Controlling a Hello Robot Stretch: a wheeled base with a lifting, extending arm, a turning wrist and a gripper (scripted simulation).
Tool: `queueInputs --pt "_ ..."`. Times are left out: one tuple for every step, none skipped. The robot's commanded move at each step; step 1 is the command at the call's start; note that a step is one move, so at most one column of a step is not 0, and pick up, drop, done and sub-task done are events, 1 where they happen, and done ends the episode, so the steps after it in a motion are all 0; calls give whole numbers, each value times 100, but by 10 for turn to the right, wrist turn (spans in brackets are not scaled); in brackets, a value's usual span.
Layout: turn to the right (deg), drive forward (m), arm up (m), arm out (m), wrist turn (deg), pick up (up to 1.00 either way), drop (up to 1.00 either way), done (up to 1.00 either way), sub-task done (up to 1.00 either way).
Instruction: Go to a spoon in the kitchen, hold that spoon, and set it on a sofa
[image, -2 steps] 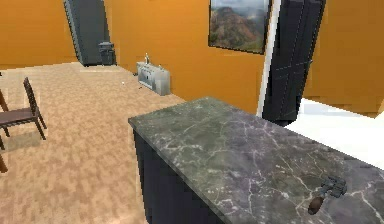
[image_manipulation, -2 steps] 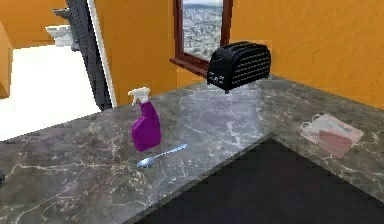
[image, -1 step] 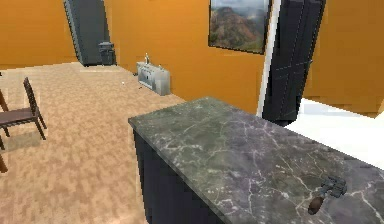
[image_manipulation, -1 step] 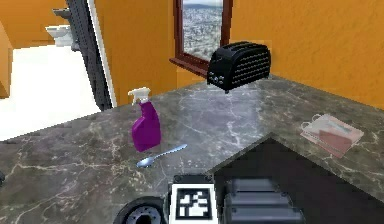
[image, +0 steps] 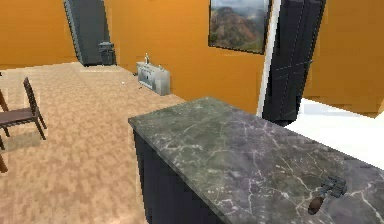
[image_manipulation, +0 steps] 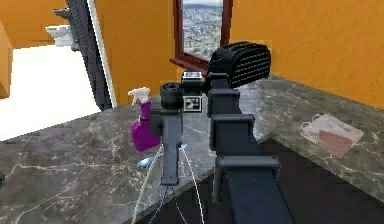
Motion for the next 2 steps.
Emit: queueInputs --pt "0 0 0 0 450 0 0 0 0" --pt "0 0 0 0 450 0 0 0 0"
